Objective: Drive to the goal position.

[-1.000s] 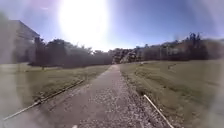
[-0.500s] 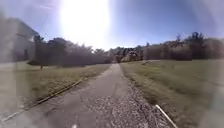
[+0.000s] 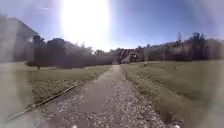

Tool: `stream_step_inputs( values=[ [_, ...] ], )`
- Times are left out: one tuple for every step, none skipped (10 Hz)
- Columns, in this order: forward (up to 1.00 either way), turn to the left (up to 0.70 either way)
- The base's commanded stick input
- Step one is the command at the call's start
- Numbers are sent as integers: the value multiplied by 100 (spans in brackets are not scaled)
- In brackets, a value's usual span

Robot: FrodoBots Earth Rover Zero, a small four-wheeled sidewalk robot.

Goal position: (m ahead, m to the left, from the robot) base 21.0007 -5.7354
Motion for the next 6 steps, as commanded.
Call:
stream_step_inputs(
  values=[
    [100,0],
    [100,4],
    [100,0],
    [100,0],
    [100,0],
    [100,0]
  ],
)
